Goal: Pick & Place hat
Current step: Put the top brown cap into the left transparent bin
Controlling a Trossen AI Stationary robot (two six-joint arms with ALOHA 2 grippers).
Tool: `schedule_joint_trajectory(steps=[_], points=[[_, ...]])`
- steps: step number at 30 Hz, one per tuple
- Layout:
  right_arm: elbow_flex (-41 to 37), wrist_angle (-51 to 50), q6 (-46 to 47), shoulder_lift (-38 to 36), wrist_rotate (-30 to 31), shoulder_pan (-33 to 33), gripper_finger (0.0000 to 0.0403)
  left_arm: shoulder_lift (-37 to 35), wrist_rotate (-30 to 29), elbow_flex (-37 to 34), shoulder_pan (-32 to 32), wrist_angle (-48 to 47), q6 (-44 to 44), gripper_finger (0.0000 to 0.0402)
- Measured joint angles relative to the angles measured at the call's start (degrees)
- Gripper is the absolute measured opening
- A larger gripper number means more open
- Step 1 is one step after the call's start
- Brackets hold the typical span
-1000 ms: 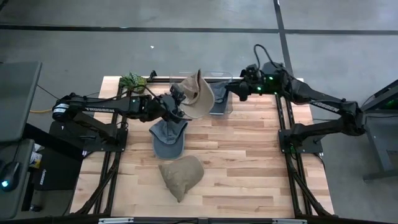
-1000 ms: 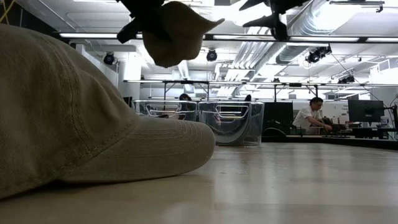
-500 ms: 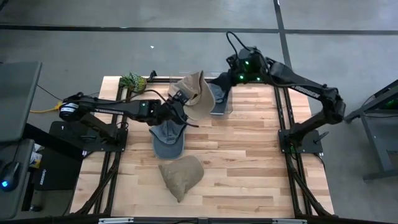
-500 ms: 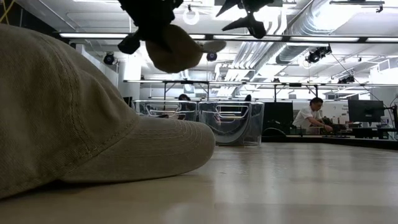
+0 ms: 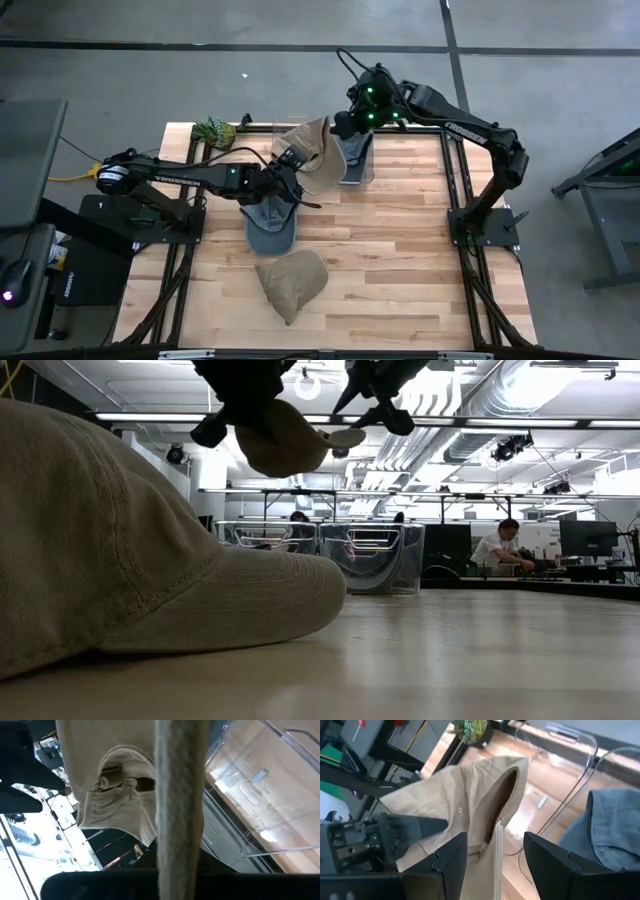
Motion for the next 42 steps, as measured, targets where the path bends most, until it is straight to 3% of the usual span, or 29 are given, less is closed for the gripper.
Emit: schedule_joint_trajectory(steps=[15,28,42], points=[[0.11,0.75,-5.16,1.1,1.11,0.24,0.0194,-0.01,0.82,0.0,0.0,0.13,-0.07,0.0],[0.11,4.24,-1.03,2.5,-1.38,0.31,0.0312,0.53,1.57,0.0,0.0,0.62,-0.07,0.0],[0.09,4.55,0.11,6.72,0.47,1.43,0.0313,0.91,1.07,0.0,0.02,0.59,-0.31,0.0]])
